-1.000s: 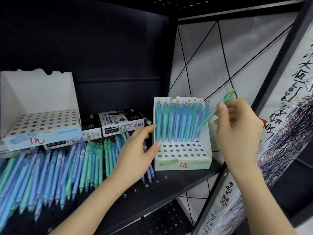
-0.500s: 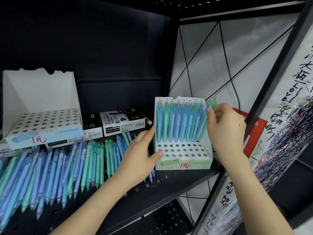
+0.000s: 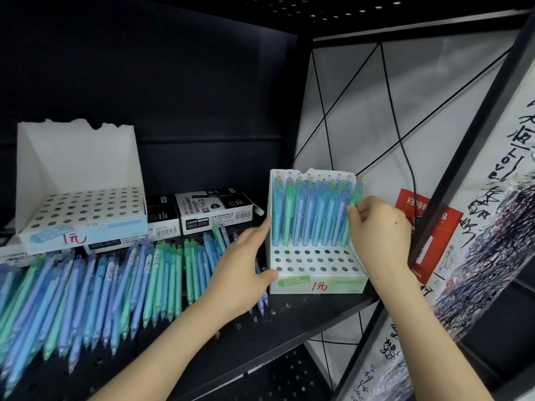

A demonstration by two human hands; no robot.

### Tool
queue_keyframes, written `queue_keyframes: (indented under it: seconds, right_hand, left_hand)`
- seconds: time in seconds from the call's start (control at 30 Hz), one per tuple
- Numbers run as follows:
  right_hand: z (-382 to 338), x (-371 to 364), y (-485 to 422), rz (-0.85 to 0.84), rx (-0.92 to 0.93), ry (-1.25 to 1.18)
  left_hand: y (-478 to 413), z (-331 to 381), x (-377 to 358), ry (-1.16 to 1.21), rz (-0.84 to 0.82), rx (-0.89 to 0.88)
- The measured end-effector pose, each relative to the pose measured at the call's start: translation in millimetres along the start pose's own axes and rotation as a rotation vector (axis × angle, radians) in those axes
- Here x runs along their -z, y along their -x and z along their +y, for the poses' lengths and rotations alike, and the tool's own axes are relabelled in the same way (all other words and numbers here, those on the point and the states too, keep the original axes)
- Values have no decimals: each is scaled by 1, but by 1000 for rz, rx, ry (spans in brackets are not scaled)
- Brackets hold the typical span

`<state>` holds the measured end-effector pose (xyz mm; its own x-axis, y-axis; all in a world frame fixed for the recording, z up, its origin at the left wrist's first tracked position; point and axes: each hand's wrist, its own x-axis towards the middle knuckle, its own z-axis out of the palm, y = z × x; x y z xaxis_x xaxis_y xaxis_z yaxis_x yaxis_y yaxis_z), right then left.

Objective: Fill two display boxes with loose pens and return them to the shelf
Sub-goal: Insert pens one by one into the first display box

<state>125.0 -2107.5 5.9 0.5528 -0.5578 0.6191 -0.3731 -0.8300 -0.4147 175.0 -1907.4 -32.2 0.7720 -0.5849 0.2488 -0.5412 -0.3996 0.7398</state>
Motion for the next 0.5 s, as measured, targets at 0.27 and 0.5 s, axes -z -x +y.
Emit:
queue_keyframes:
  seconds: [0.27,0.5]
  right_hand:
    - [-34,21,27,220,88,-64]
    - [-116,-14,77,-458,399,-412]
  left_hand:
    - [5,0,13,11,94,-32]
    - [70,-38,88,-275,425,155]
